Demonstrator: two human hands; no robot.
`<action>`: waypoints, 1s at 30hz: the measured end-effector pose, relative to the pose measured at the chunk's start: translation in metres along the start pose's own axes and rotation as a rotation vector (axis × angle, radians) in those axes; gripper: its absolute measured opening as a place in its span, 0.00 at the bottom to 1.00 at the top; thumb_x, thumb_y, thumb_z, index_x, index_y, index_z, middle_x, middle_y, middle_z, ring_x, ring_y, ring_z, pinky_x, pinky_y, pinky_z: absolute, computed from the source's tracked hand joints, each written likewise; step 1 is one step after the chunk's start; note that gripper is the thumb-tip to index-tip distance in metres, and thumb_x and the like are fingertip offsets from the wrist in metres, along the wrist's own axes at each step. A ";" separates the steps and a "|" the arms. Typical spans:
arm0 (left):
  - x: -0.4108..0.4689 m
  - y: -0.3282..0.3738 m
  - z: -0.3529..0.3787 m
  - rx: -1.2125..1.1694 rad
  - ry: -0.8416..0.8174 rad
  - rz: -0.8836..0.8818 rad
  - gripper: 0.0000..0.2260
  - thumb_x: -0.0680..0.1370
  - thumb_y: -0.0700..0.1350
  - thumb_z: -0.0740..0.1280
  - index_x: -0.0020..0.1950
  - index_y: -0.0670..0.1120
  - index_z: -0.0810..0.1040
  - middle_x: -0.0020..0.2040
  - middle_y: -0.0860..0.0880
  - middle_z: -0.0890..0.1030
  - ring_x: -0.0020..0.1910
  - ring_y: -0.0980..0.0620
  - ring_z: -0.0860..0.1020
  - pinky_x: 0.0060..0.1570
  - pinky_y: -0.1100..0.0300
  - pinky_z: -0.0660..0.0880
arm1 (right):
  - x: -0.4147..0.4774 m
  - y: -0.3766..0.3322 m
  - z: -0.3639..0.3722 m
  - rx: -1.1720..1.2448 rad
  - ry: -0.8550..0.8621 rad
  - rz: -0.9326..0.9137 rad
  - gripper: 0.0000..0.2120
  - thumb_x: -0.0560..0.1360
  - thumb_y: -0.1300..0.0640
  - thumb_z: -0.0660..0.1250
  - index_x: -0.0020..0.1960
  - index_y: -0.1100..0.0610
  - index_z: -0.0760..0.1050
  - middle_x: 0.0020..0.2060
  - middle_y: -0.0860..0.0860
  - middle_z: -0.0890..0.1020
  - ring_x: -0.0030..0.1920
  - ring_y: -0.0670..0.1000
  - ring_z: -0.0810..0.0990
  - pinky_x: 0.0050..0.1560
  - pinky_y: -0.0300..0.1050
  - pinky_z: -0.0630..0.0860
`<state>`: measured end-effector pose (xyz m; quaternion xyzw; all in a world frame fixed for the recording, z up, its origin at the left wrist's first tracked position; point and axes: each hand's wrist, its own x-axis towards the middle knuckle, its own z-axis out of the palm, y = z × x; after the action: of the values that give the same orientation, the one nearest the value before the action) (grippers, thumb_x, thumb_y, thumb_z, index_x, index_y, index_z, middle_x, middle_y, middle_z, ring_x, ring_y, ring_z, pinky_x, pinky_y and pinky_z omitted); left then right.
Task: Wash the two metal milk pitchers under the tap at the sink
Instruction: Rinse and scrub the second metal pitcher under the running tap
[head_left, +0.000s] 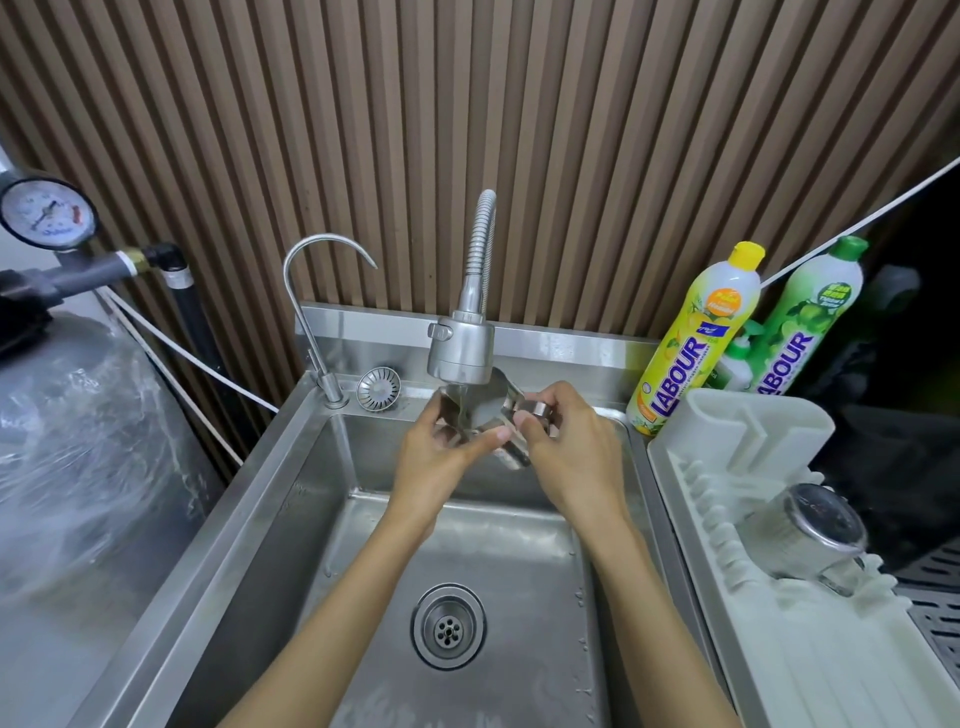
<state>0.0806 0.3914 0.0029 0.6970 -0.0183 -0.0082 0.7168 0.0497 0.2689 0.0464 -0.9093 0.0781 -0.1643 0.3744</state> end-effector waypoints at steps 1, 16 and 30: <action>0.001 0.000 0.001 -0.007 0.036 0.044 0.24 0.66 0.35 0.76 0.60 0.45 0.75 0.49 0.53 0.83 0.48 0.64 0.81 0.47 0.73 0.74 | 0.002 0.004 0.003 0.078 -0.022 -0.006 0.02 0.76 0.57 0.64 0.49 0.54 0.72 0.50 0.51 0.82 0.52 0.55 0.78 0.47 0.46 0.72; -0.015 0.010 -0.017 0.473 0.356 0.311 0.45 0.55 0.70 0.73 0.64 0.44 0.75 0.47 0.51 0.69 0.47 0.56 0.73 0.51 0.69 0.70 | -0.003 0.019 0.028 0.788 -0.261 0.163 0.07 0.74 0.59 0.68 0.38 0.58 0.74 0.37 0.54 0.84 0.38 0.52 0.85 0.40 0.41 0.79; -0.005 -0.012 -0.004 0.042 -0.011 0.067 0.27 0.68 0.42 0.76 0.66 0.46 0.73 0.57 0.47 0.82 0.56 0.55 0.80 0.55 0.68 0.75 | -0.005 -0.002 -0.007 -0.007 -0.049 -0.093 0.02 0.75 0.56 0.66 0.46 0.54 0.75 0.38 0.51 0.80 0.38 0.53 0.73 0.36 0.43 0.61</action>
<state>0.0761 0.3948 -0.0089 0.7107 -0.0460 0.0123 0.7018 0.0429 0.2668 0.0517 -0.9170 0.0270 -0.1587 0.3648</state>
